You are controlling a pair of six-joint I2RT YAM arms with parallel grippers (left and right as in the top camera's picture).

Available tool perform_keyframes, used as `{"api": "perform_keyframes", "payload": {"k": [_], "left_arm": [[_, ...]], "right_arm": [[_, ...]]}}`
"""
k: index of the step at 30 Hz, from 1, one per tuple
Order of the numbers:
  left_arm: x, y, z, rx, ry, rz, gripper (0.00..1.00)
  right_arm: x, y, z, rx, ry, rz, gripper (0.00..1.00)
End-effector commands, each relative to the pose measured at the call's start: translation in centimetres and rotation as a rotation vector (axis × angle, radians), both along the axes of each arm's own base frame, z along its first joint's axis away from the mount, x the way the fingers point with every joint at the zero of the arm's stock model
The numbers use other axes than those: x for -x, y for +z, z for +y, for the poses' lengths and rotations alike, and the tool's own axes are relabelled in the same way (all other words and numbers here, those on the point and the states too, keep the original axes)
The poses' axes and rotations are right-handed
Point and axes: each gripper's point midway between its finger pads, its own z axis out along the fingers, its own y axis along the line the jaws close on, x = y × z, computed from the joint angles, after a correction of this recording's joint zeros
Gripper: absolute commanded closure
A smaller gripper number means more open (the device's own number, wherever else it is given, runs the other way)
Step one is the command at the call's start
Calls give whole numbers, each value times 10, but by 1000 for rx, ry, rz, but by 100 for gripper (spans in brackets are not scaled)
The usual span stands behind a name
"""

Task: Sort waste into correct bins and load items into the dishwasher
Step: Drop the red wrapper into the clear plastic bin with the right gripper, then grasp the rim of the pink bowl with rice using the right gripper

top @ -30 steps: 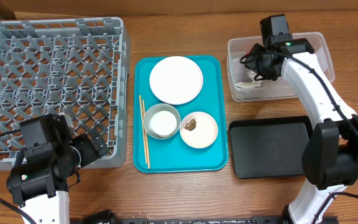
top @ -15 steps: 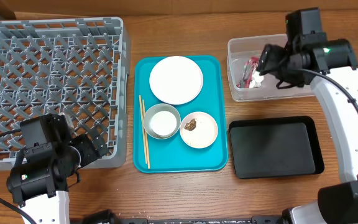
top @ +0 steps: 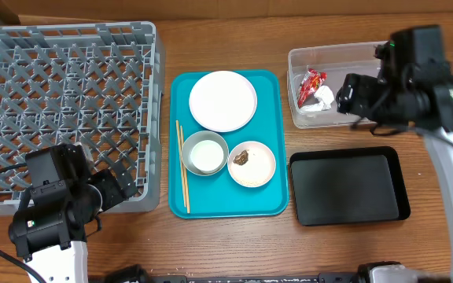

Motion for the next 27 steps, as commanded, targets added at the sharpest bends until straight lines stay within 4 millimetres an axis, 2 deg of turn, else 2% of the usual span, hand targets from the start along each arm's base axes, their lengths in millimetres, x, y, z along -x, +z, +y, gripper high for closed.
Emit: {"api": "perform_keyframes", "payload": {"k": [1, 6, 7, 12, 16, 19, 24, 27], "left_arm": [[-4, 9, 2, -1, 12, -31, 0], [-5, 10, 2, -3, 12, -36, 0], [-5, 9, 2, -3, 12, -36, 0], [-5, 10, 2, -3, 13, -37, 0], [-5, 10, 2, -3, 13, -36, 0], [-5, 10, 2, -3, 13, -36, 0], [-5, 10, 2, -3, 13, -36, 0], [-5, 9, 2, -3, 12, -36, 0]], "right_arm": [[19, 3, 32, -95, 218, -22, 18], [37, -40, 60, -97, 333, 78, 19], [44, -55, 75, -89, 395, 99, 19], [67, -99, 128, -56, 585, 109, 19], [74, -127, 157, -5, 679, 72, 20], [80, -147, 185, -7, 757, 45, 27], [77, -175, 223, 19, 831, 10, 37], [78, -192, 236, 23, 858, 23, 45]]}}
